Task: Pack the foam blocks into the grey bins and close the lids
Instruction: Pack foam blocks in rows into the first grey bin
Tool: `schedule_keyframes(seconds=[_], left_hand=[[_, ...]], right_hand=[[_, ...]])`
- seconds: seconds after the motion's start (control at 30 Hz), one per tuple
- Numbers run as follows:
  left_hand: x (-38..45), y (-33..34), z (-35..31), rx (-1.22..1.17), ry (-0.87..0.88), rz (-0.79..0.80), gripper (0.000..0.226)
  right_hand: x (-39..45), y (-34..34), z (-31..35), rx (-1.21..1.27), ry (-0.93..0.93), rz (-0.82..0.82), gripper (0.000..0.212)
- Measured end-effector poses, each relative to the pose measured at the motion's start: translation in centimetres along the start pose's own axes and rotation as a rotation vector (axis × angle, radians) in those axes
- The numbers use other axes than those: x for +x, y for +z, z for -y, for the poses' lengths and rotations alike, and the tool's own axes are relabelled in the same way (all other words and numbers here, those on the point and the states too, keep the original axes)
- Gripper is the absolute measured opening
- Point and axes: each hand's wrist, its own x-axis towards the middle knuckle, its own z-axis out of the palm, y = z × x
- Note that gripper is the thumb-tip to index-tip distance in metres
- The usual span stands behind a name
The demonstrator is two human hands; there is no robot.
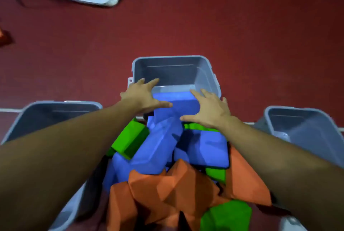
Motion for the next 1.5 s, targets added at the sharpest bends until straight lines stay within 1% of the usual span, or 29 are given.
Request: schedule_keyframes(seconds=[0.1,0.13,0.23,0.3,0.37,0.43,0.53,0.67,0.73,0.83,0.93,1.03,1.1,1.2,1.27,1.37,1.43,1.5], left_hand=[[0.3,4.4,2.2,-0.042,0.037,-0.038,0.132],[0.1,5.9,3.0,-0.062,0.025,-0.051,0.129],[-0.4,9.3,4.2,-0.129,0.061,-0.091,0.114],[-1.6,10.8,4.8,-0.172,0.088,-0.121,0.103],[-3.6,11.8,5.2,-0.215,0.115,-0.171,0.094],[-6.3,12.6,5.3,-0.244,0.129,-0.175,0.088],[-10.1,13.6,5.5,-0.196,0.144,-0.159,0.097],[-13.2,15.3,5.6,-0.142,0.159,-0.159,0.105],[-14.9,16.8,5.8,-0.124,0.153,-0.156,0.108],[-15.8,18.6,7.1,-0.135,0.129,-0.143,0.109],[-15.8,19.8,7.9,-0.167,0.156,-0.160,0.112],[-16.0,20.5,7.7,-0.115,0.187,-0.175,0.112],[-15.7,20.8,7.8,-0.088,0.209,-0.188,0.119],[-15.0,20.9,7.8,-0.094,0.213,-0.226,0.124],[-14.6,21.0,7.6,-0.117,0.199,-0.281,0.117],[-14.1,21.2,7.1,-0.132,0.170,-0.351,0.100],[-13.8,21.3,6.7,-0.144,0.155,-0.393,0.084],[-13.5,21.5,6.3,-0.153,0.151,-0.436,0.075]], right_hand=[[0.9,4.8,-0.9,-0.005,-0.054,-0.028,0.111],[1.0,6.5,-1.4,-0.001,-0.062,-0.040,0.112],[0.8,10.5,-1.7,-0.024,-0.099,-0.066,0.115],[-0.6,12.5,-1.9,-0.051,-0.122,-0.093,0.114],[-3.2,13.8,-1.8,-0.029,-0.134,-0.135,0.113],[-6.3,14.3,-1.5,-0.005,-0.136,-0.111,0.111],[-9.6,15.4,-1.3,-0.081,-0.179,-0.061,0.110],[-12.1,16.1,-0.7,-0.059,-0.237,-0.027,0.108],[-13.8,16.8,0.0,-0.096,-0.293,0.026,0.106],[-15.1,17.8,0.9,-0.213,-0.377,0.089,0.107],[-15.4,18.7,1.4,-0.210,-0.383,0.145,0.111],[-15.6,19.4,1.3,-0.262,-0.410,0.180,0.111],[-15.4,19.3,1.0,-0.343,-0.435,0.144,0.104],[-14.6,18.3,0.5,-0.420,-0.450,0.080,0.076],[-14.4,18.0,0.0,-0.449,-0.450,0.070,0.066],[-14.0,18.1,-1.1,-0.392,-0.443,0.113,0.067],[-13.8,18.0,-1.6,-0.327,-0.457,0.154,0.066],[-13.7,17.8,-1.9,-0.341,-0.475,0.151,0.070]])
